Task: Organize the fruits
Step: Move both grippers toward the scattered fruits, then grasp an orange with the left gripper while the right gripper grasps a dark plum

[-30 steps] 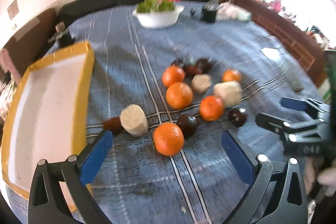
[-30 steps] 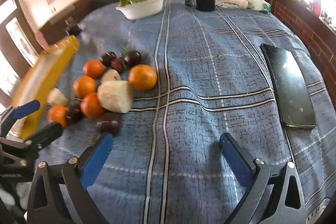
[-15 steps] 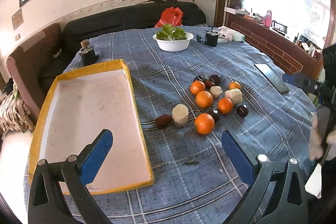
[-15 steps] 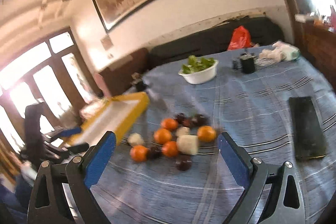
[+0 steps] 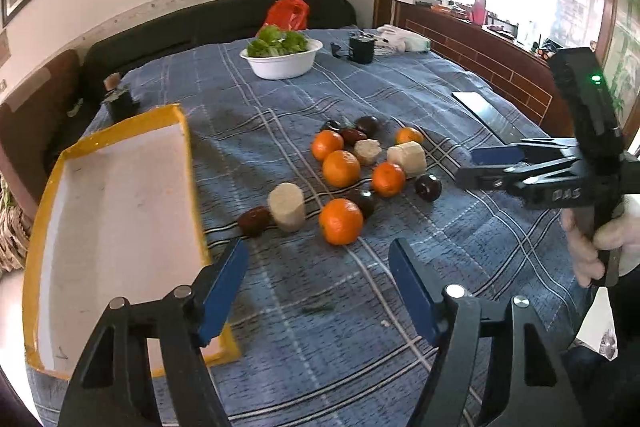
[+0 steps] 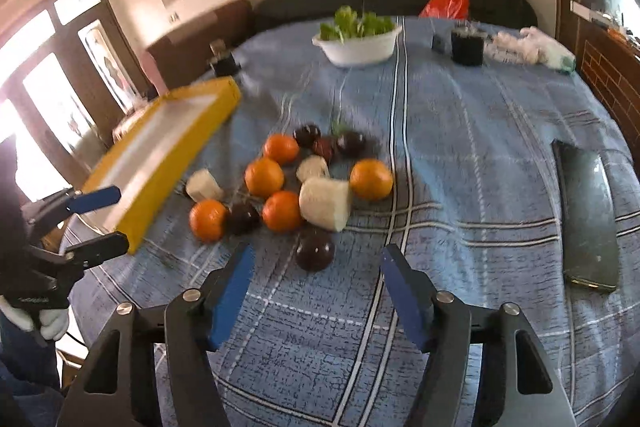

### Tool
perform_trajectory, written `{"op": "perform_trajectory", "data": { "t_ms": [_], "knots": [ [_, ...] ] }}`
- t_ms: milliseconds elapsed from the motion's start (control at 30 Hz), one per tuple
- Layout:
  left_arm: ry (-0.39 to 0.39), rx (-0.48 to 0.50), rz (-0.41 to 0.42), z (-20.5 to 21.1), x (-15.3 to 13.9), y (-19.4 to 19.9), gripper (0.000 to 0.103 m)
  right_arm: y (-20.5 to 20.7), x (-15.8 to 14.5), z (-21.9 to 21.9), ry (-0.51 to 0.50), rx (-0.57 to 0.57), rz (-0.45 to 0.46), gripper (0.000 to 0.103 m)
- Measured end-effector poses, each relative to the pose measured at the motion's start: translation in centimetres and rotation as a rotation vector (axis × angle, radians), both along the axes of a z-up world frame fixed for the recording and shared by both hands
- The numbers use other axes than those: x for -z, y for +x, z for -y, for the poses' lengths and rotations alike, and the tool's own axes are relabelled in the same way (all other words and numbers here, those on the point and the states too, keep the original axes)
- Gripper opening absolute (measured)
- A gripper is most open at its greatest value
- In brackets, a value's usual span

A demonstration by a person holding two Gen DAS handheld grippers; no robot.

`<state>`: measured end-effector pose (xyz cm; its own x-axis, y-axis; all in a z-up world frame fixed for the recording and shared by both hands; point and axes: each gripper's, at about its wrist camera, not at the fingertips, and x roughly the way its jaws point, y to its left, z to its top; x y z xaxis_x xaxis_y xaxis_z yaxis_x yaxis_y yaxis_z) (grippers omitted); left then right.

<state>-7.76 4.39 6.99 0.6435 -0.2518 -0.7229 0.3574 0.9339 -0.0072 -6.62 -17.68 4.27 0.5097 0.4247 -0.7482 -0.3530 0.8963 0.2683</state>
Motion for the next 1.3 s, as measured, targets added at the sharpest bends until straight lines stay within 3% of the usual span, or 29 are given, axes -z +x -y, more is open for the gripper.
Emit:
{"op": "perform_trajectory", "data": {
  "t_ms": [200,367,467,633,967,1100,1300],
  "knots": [
    [0.007,0.028,-0.014,1.0,0.5,0.2,0.072,1.1,1.5,-0.7,-0.022,-0.015,-0.043,0.069],
    [-0.004,0.028,-0.05,1.2,1.0,1.2,0.054,1.3,1.9,-2.1,-0.075,-0.039,-0.025,0.057],
    [0.006,0.022,-0.067,1.6,1.5,2.1,0.052,1.5,2.3,-2.3,-0.11,-0.032,-0.026,0.049],
    [0.022,0.018,-0.085,2.5,1.9,3.6,0.052,1.6,2.5,-2.1,-0.082,-0.038,-0.029,0.036],
    [0.071,0.019,-0.129,4.4,3.7,5.6,0.052,1.6,2.6,-1.7,-0.045,-0.038,-0.028,0.034],
    [0.077,0.015,-0.135,4.7,4.3,5.9,0.052,1.6,2.7,-2.0,-0.068,-0.044,-0.023,0.04],
    [0.11,-0.011,-0.125,4.8,4.9,6.1,0.039,1.6,2.9,-2.0,-0.065,-0.048,-0.013,0.04]
  ]
}}
